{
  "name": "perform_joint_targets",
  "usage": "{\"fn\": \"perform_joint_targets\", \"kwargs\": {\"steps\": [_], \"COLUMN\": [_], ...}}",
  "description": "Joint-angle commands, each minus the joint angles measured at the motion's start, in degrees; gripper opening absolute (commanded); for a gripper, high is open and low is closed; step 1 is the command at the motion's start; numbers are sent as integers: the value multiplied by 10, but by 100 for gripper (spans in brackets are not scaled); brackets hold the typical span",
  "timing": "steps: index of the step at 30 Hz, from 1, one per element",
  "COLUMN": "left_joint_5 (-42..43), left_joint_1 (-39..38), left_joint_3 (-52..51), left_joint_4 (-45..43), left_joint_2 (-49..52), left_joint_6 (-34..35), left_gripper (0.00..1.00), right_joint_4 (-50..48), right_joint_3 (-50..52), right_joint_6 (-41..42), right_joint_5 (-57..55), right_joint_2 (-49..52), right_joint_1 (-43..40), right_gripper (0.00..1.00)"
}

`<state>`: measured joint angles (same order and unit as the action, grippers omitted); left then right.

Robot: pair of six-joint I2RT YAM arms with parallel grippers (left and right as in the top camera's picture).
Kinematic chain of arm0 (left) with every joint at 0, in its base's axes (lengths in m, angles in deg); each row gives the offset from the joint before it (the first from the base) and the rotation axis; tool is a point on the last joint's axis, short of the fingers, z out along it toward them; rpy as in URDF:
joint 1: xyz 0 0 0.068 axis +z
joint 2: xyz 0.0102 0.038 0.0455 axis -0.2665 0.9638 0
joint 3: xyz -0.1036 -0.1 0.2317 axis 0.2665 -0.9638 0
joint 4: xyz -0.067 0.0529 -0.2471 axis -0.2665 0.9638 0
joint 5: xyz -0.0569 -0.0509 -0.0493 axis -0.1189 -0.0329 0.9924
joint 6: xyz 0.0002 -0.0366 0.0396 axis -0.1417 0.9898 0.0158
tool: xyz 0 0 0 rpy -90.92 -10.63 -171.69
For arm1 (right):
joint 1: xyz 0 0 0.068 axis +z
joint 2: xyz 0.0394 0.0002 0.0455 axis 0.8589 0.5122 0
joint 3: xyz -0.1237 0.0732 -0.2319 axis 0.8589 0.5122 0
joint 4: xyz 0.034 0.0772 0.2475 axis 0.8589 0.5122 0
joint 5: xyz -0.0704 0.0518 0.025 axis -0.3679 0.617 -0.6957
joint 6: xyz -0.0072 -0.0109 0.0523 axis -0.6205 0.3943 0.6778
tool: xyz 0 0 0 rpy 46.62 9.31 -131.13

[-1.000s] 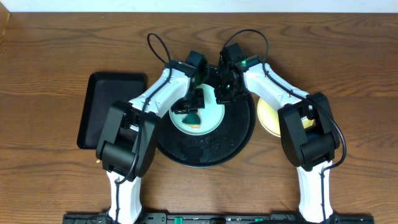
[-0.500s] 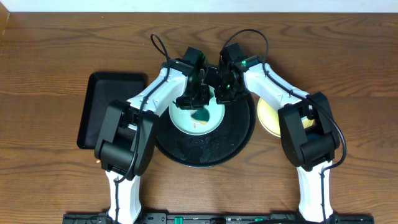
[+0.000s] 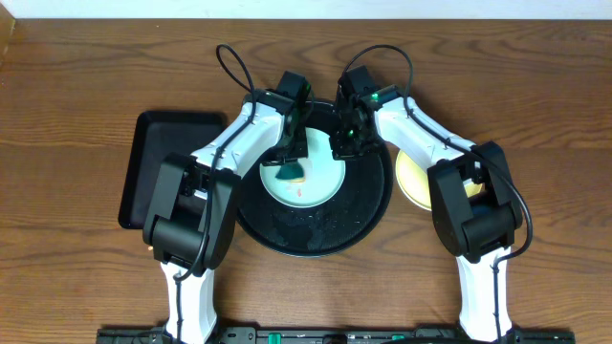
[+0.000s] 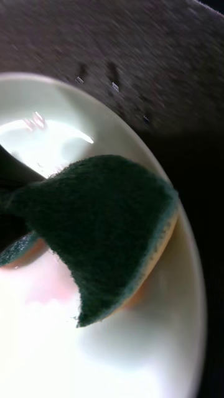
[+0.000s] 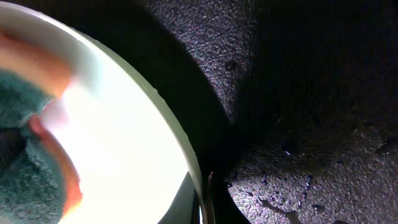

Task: Clean dirty plates on tray and stack at the side
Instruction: 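Scrub the pale green plate with the sponge in the left gripper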

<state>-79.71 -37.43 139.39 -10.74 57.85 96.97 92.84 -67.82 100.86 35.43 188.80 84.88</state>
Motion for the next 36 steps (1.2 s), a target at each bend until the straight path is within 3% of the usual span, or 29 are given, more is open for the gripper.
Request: {"fn": "perform_joint_targets", "kwargs": {"steps": [1,4,9,18,21,26,28,36], "left_joint_5": [2,75,171,184,120,-106,-160,-144], "left_joint_1": [4,-1,-3,-3,-3,-3,-3,-4], "left_joint_3": [-9,-9,-9,-9,-9,-9,-9,-9], "left_joint_4": [45,68,71,-23,-47,-70,-68,-3], "left_joint_2": [11,11,11,11,11,11,11,11], "left_joint_6": [-37,-90,-115,-110,-91,-24,-14,-19], "left_gripper": [8,8,7,7,8,8,7,7], "right_joint_4": [-3,-3,-4,-6,-5,-6,-6,-6], "right_joint_3": [10,10,10,10,10,10,10,10], "right_joint_6": [14,14,14,14,14,14,14,14], "right_joint_5": [-41,-41,-43,-43,-43,-43,-43,-43], "right_joint_2": [42,42,42,42,42,42,42,42], "right_joint_1": [2,2,2,2,2,2,2,2], "right_gripper": [1,1,1,1,1,1,1,1]}}
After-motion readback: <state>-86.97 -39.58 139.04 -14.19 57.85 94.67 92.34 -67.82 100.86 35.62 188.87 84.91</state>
